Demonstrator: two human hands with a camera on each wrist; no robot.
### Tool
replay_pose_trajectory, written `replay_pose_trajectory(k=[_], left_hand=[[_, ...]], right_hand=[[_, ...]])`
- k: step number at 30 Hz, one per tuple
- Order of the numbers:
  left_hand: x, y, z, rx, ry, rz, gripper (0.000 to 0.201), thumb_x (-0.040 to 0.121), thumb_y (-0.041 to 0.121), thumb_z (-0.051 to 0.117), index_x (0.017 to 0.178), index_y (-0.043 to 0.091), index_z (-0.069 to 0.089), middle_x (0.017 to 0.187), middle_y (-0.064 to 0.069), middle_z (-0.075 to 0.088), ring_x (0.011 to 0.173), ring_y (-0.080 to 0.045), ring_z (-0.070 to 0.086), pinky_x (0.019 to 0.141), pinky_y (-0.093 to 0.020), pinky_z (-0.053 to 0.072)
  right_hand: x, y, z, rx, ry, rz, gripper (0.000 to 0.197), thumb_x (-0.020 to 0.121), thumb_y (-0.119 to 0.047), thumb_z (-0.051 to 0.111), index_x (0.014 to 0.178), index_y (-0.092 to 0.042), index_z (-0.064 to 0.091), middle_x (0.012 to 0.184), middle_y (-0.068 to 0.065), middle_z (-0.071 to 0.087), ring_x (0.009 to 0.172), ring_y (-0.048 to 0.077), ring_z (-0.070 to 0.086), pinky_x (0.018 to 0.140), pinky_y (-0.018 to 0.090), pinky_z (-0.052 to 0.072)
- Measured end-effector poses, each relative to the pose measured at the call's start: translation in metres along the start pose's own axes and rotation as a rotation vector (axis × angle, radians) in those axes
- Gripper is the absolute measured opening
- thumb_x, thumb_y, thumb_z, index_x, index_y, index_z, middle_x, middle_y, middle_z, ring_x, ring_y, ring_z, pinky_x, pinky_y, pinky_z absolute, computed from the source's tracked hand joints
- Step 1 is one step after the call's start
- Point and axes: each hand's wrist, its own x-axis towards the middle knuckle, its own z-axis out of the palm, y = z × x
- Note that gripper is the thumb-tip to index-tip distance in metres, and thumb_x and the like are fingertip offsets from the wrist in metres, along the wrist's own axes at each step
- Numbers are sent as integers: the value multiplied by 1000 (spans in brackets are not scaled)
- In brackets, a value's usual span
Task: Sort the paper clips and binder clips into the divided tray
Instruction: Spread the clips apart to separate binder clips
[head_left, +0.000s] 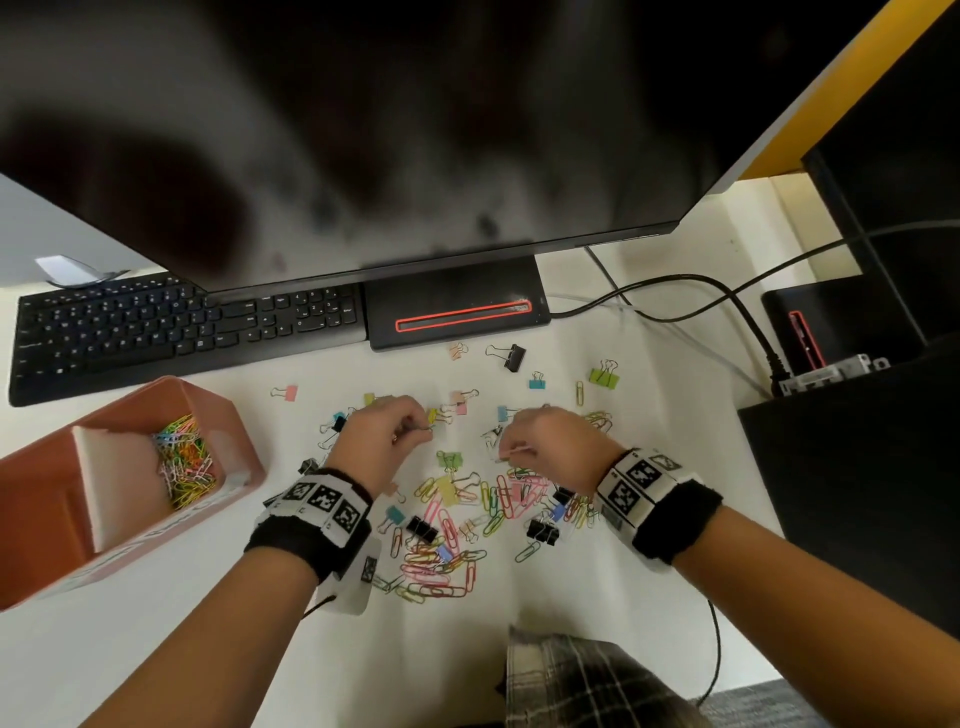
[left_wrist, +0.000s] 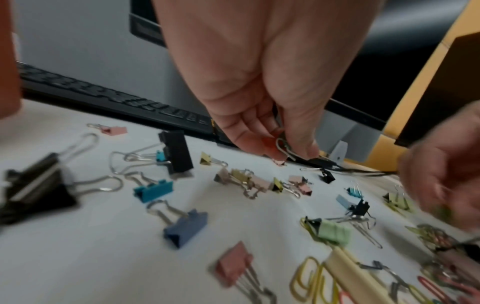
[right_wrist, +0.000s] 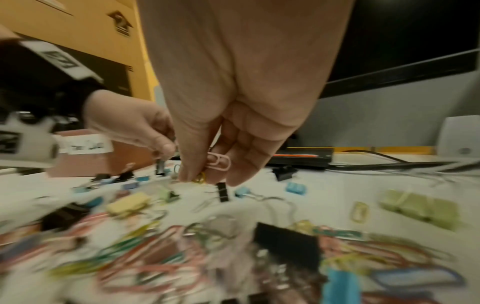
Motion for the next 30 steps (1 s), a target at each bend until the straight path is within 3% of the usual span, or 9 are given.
replay_pose_trajectory(k=[3,8,12,16,20,25,30], left_hand=[[-19,-7,-7,-57,-23,-46,16,82,19,67,97,19,62,81,0,62,69,-6,55,54,-4,43],[-47,-20,17,2,-133,-111,26,83,25,67,107,19,60,86,3,64,77,-9,59,68,-10,43],[-48,-20,40,165,-92,-75,30,82,33,66,108,19,61,90,2,68,86,-16,61,83,-32,50],[-40,-17,45,299,-60,-47,18,82,34,64,95,21,66,90,2,67,87,-19,59,82,-34,50],[-32,-18,43,286,-110,-61,12,85,29,59,89,20,66,92,-1,59,89,-21,55,82,-34,47],[-27,-17,42,257,-177,-61,12,86,22,58,91,13,64,97,-5,53,90,-24,53,83,-37,47],[-28,-13,39,274,-186,-33,7,89,17,50,88,14,56,89,-4,58,87,-23,53,79,-33,46]], right_hand=[[-13,-19,24,-64,-59,-45,30,90,-21,53,120,-21,58,105,0,67,93,15,61,77,25,45],[-19,-32,63,-62,-95,23,35,90,-19,53,124,-19,50,108,6,66,98,24,61,80,32,48],[-15,-30,75,-100,-42,76,35,90,-18,53,125,-16,47,108,9,66,97,27,62,77,34,50],[-6,-24,75,-128,20,72,26,92,-16,50,118,-16,57,116,6,61,107,25,57,88,36,49],[3,-21,76,-136,26,63,19,91,-14,51,105,-11,64,105,7,57,99,25,57,81,36,49],[-1,-16,70,-69,39,28,18,91,-15,53,99,-5,66,111,9,50,88,25,58,80,33,48],[-5,-10,71,-86,36,-4,19,92,-13,49,100,-7,66,109,7,57,98,21,56,79,27,42]])
